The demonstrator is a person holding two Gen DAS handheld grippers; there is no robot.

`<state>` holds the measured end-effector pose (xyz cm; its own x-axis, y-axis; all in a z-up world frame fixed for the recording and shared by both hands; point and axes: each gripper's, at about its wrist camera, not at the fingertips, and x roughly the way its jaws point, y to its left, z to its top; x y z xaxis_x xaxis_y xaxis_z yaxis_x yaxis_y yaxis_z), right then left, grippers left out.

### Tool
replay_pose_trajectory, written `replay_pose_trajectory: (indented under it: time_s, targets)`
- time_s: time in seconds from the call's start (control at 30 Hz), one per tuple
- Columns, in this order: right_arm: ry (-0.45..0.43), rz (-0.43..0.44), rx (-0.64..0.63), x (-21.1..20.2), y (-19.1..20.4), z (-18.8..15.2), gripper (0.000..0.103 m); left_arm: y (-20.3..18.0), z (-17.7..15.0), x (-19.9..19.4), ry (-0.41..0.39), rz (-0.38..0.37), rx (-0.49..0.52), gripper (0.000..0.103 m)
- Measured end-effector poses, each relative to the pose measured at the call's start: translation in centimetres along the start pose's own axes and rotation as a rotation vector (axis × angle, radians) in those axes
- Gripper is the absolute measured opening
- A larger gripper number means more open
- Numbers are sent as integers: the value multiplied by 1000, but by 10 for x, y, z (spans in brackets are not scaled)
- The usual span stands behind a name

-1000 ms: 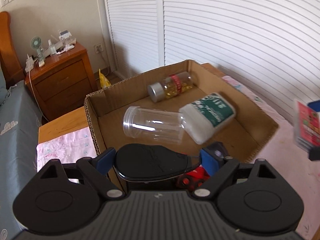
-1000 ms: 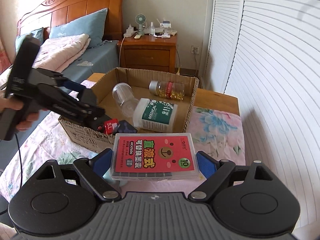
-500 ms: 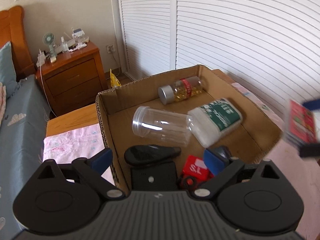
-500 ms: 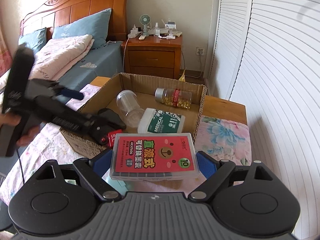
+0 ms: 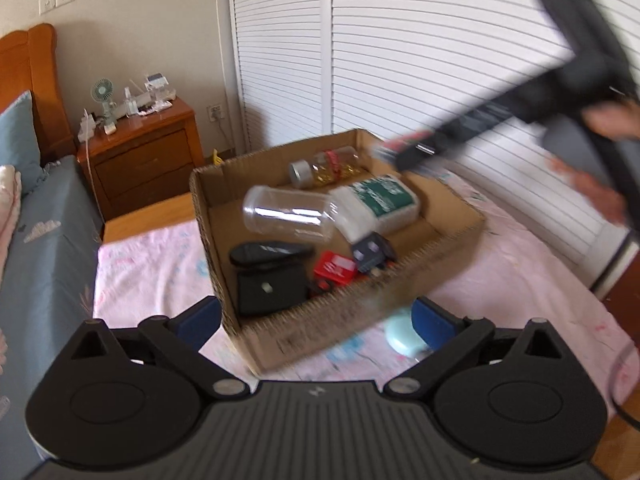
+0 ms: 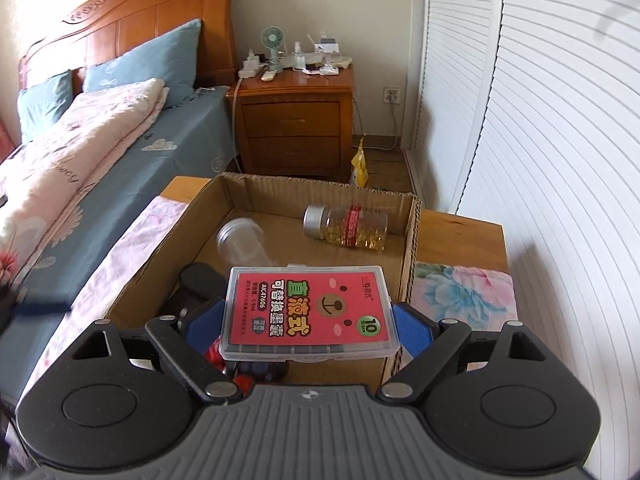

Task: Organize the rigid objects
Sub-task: 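Carry the black case and red card case into the box and open both tools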

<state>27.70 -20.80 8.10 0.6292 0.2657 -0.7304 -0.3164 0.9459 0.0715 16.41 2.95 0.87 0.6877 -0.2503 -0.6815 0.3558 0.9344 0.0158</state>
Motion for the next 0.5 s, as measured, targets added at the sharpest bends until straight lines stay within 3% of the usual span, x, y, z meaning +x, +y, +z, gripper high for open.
replay_pose_trajectory:
  time_s: [0.23, 0.33, 0.5]
  targets:
    - [26, -28, 65, 39, -4, 31, 92, -8, -23, -16, -30, -50, -37, 101]
    - [0, -61, 89, 50, -3, 38, 103, -8, -26, -14, -14, -30, -30, 101]
    - [24, -72, 84, 52, 2, 31, 103, -3, -30, -15, -13, -20, -48, 101]
